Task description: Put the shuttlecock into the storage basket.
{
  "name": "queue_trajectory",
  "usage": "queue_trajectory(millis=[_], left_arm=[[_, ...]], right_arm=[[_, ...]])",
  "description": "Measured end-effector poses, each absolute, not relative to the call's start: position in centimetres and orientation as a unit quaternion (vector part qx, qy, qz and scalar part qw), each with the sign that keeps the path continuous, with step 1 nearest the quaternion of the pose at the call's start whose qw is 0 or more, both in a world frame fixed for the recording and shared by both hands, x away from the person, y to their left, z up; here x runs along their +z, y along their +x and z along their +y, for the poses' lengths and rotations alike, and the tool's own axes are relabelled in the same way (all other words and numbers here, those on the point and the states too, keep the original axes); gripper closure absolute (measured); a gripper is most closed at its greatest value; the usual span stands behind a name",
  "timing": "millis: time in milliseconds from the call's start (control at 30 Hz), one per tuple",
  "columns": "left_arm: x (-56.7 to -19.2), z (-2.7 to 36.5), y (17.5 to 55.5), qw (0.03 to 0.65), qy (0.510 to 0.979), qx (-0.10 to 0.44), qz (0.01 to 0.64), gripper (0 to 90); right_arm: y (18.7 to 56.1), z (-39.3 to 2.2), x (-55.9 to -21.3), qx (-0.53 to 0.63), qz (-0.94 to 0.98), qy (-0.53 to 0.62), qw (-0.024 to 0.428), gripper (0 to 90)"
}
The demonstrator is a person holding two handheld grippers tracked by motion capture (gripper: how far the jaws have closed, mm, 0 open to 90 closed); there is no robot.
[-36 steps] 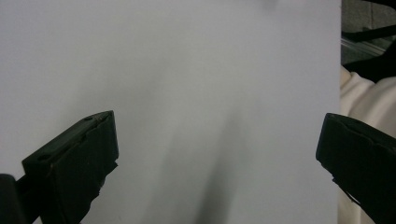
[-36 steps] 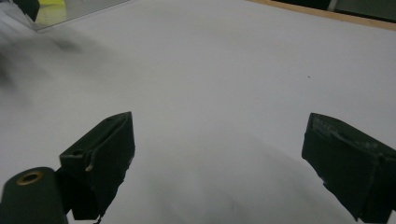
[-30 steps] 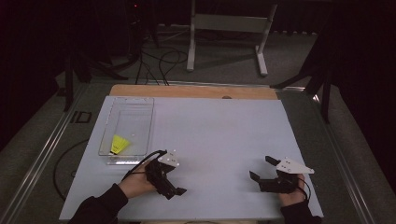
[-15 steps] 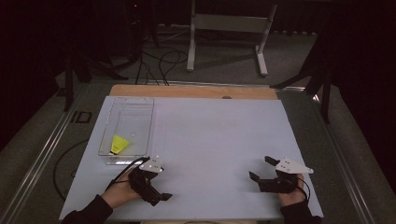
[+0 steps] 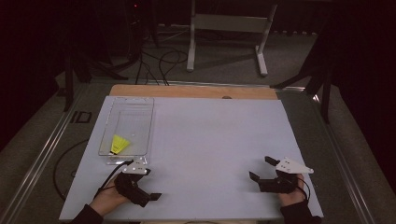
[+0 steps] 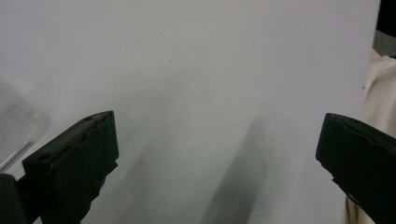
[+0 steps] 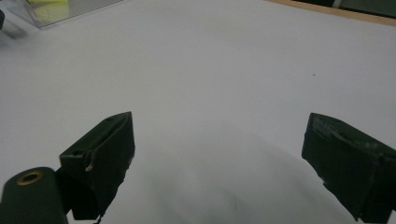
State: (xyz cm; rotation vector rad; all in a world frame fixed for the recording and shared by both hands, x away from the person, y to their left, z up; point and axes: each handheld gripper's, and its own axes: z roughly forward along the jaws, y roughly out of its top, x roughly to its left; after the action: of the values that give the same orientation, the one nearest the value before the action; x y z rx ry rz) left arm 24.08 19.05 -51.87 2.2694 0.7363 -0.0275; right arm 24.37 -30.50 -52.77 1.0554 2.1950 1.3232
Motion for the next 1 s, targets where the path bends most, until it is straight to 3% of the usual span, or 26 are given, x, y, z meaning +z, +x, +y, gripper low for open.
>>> queue_trajectory(millis=[1000], left_arm=[[-53.8,20.2,23.3,0.375,0.861,0.038,0.342,0.1]], right_arm=[[24.3,-30.5,-52.8,0.467,0.782,0.371,0.183,9.8]])
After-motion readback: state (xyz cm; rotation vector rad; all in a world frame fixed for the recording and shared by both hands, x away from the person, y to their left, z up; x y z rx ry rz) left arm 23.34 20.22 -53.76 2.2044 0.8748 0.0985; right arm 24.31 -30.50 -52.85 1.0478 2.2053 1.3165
